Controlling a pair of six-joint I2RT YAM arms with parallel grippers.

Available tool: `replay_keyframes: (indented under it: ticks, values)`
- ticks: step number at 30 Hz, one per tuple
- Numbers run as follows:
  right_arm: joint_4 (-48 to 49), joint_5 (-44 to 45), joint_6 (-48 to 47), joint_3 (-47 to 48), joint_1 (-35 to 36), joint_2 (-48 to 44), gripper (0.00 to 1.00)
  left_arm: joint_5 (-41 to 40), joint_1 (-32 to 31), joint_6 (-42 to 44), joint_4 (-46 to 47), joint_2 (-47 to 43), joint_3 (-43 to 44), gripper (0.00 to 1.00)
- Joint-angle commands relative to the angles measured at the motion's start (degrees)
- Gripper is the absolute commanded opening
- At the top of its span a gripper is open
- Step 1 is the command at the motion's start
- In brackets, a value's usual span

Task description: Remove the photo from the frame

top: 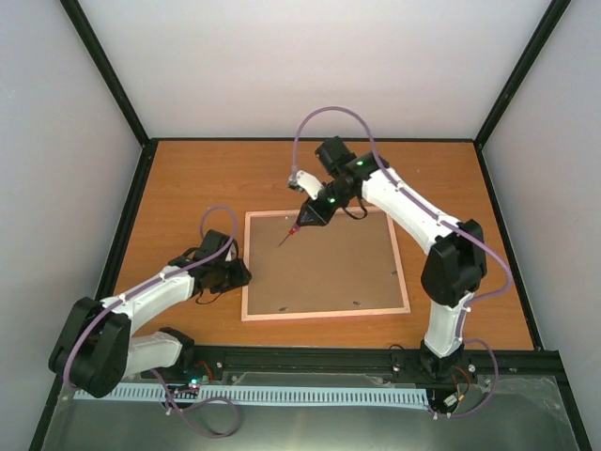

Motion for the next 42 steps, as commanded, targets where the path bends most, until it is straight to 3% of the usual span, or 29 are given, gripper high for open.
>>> replay_keyframes:
  ticks: [1, 18, 25, 42]
  values:
    - [2.1, -1.8, 1.8, 1.6, 3.2, 3.5, 0.03, 0.9, -0.2, -0.4, 3.5, 1.4, -0.8, 0.39]
    - [-0.3, -1.6, 2.5, 14.5, 8.0, 15.2, 0.03, 1.0, -0.2, -0.9, 6.7, 4.8, -2.7, 0.2]
    - [-0.5, 0.6, 2.9, 16.0, 9.3, 16.9, 0.03, 1.1, -0.2, -1.4, 6.7, 4.8, -3.5, 0.01]
    - [0.1, 1.6, 4.2, 18.2, 10.0, 20.7, 0.03, 1.4, -0.2, -1.2, 7.9, 5.1, -4.3, 0.01]
